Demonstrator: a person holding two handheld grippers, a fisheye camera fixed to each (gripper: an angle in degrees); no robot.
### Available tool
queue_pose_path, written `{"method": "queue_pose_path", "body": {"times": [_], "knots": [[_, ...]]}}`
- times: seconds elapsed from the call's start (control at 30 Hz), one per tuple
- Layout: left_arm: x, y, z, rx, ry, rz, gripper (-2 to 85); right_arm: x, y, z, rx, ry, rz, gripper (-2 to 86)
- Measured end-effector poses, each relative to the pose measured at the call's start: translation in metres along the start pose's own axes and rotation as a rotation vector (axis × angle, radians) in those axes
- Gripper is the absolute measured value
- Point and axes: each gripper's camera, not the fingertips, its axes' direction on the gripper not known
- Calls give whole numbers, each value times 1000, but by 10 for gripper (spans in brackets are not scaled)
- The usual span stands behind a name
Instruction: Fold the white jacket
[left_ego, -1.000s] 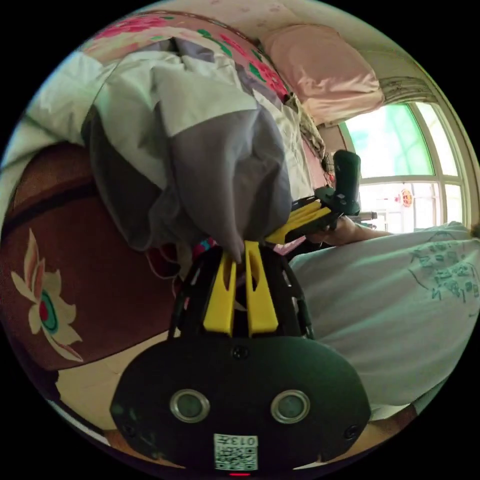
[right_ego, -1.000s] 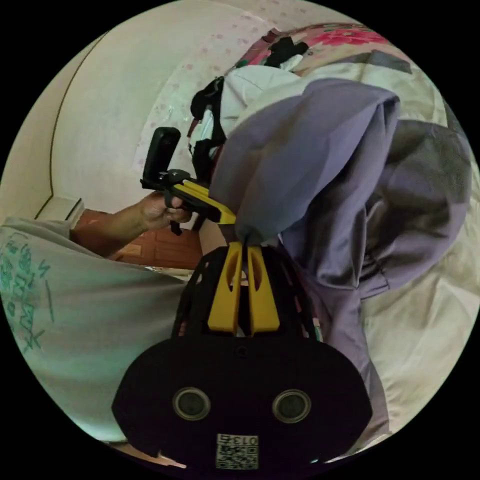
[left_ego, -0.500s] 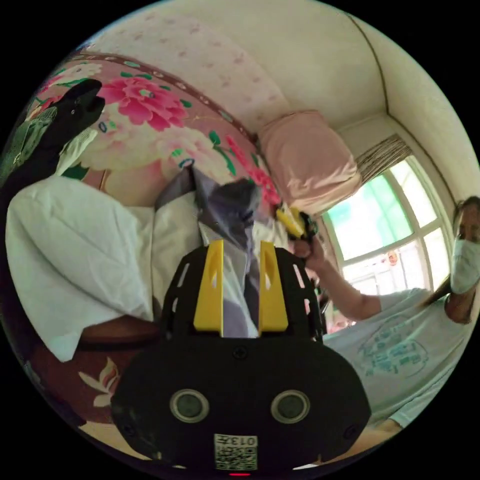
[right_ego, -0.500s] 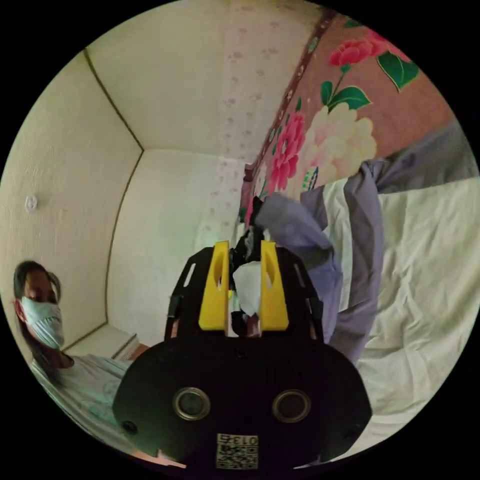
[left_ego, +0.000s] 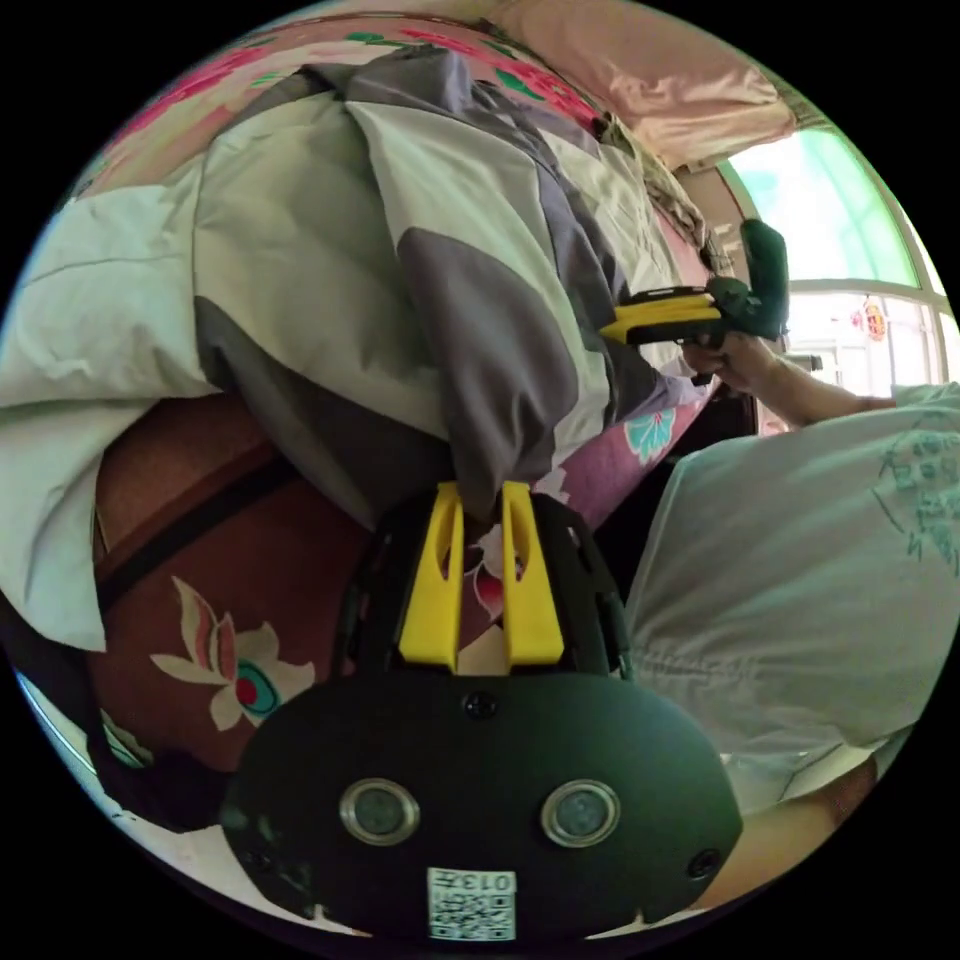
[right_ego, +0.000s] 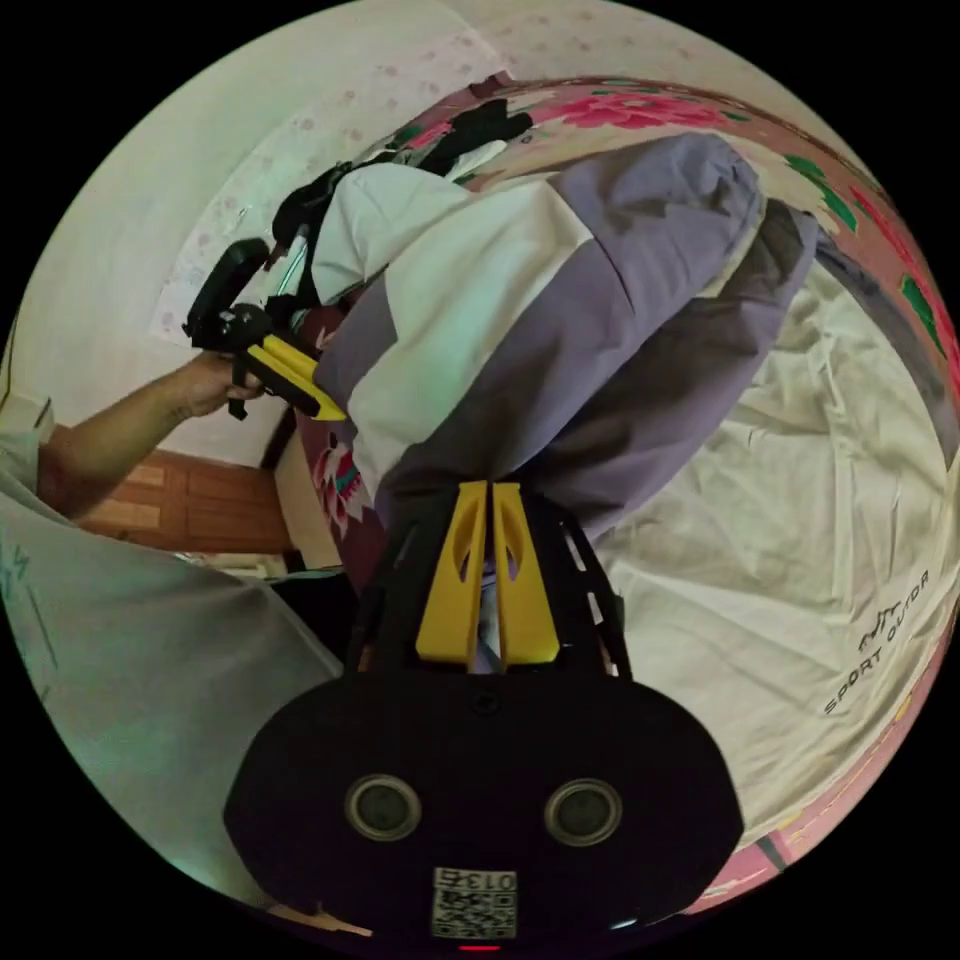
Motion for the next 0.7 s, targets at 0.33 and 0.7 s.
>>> {"method": "queue_pose_path", "body": {"times": [0.33, 0.7], "knots": [[11, 40, -78, 273, -42, 56, 62, -16, -24, -112, 249, 81, 6, 8], [59, -69, 18, 145, -318, 279, -2, 2, -263, -61, 103, 438, -52, 1]]}}
